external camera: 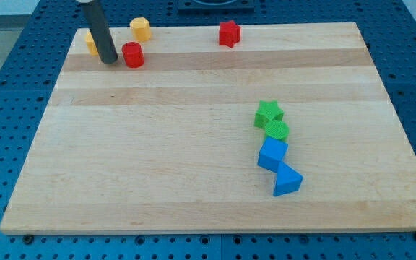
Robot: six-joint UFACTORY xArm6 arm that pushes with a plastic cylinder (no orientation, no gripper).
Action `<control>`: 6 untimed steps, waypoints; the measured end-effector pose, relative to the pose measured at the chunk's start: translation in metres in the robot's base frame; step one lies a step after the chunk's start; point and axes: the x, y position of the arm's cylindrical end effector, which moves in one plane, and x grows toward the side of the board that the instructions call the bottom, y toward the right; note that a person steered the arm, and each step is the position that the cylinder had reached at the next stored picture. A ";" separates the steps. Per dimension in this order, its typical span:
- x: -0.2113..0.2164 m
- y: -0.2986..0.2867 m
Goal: Push the red circle towards the red star
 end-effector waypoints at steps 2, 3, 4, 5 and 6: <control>-0.018 0.139; -0.009 0.145; -0.004 0.142; -0.004 0.100; -0.019 0.092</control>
